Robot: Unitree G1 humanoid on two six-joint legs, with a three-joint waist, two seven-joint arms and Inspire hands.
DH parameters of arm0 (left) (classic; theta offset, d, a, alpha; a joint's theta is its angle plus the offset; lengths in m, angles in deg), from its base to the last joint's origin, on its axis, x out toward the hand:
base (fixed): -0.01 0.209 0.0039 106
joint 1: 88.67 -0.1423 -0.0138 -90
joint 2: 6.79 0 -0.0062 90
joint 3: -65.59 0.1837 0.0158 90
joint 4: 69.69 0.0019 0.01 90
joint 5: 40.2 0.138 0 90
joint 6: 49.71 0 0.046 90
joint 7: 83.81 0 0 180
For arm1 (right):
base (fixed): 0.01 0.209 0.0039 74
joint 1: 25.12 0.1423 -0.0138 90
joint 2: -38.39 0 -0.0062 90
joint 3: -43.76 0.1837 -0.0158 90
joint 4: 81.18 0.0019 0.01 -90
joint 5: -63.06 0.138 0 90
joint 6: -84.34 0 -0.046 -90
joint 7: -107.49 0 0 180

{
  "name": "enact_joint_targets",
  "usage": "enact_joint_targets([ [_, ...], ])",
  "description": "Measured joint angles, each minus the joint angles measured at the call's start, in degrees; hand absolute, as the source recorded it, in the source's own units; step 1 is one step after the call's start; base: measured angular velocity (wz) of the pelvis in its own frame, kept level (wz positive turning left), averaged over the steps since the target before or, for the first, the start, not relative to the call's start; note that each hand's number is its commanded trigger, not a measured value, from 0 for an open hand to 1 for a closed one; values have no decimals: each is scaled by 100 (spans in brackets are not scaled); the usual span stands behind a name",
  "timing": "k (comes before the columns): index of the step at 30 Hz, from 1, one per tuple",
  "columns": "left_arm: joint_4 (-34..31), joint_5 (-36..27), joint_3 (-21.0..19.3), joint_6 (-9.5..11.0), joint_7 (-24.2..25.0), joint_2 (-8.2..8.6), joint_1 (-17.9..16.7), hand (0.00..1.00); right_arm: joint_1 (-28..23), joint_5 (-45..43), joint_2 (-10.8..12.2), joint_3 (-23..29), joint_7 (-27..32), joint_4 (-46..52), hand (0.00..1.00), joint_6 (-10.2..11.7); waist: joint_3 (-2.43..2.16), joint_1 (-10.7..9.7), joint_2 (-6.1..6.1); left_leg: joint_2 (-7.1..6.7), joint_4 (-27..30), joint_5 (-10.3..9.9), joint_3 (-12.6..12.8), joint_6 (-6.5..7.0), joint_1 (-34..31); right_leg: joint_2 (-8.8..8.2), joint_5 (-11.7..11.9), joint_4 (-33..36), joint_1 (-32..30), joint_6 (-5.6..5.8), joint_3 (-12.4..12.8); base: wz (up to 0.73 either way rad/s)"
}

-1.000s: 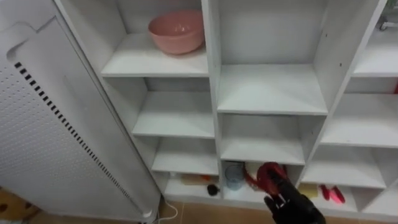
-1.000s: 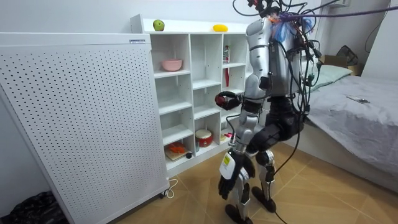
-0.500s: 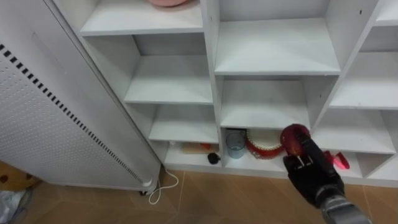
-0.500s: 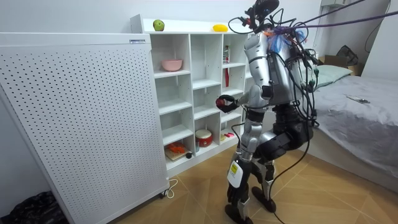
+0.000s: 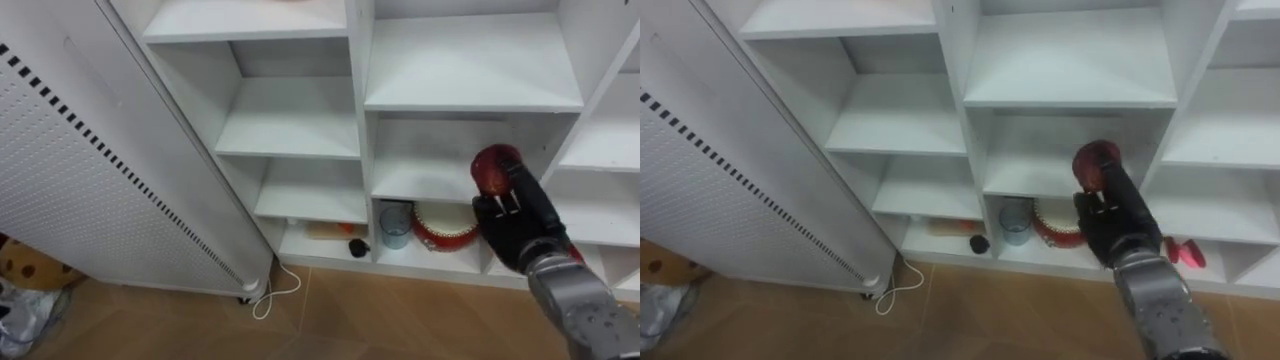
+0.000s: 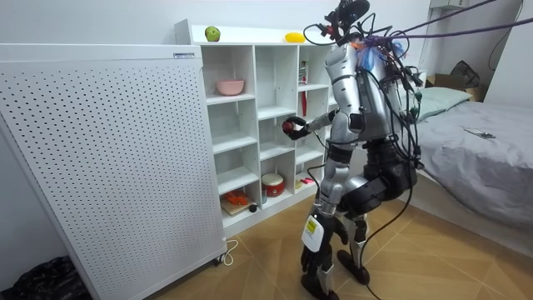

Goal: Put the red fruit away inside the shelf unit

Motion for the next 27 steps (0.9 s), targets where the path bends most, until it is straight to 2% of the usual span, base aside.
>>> enact_joint_targets([
  [14, -30, 7, 0, -4, 1, -20, -9, 0, 18, -265, -2, 40, 540, 294, 0, 83, -24, 58, 38, 37, 173, -59, 18, 8, -6, 4, -3, 106, 7, 1, 8, -2],
  [18, -47, 1, 1, -3, 1, -124, -33, 0, 18, -271, -7, 39, 586, 371, 0, 126, -25, 49, 39, 37, 188, -73, 10, 20, -2, -8, -30, 123, 30, 2, -9, 1],
  [21, -51, 0, 1, -5, -4, -217, -73, 0, 17, -262, -7, 39, 590, 370, 0, 109, -25, 48, 39, 93, 195, -77, 12, 27, 39, -6, -22, 108, 86, -2, -35, 0],
  [27, -71, 0, 106, -21, 2, -221, -135, 0, 16, -241, -5, -6, 539, 335, 0, 108, -25, 54, 38, 104, 169, -79, 12, 30, 150, 58, -19, 30, 245, -1, -84, 0],
])
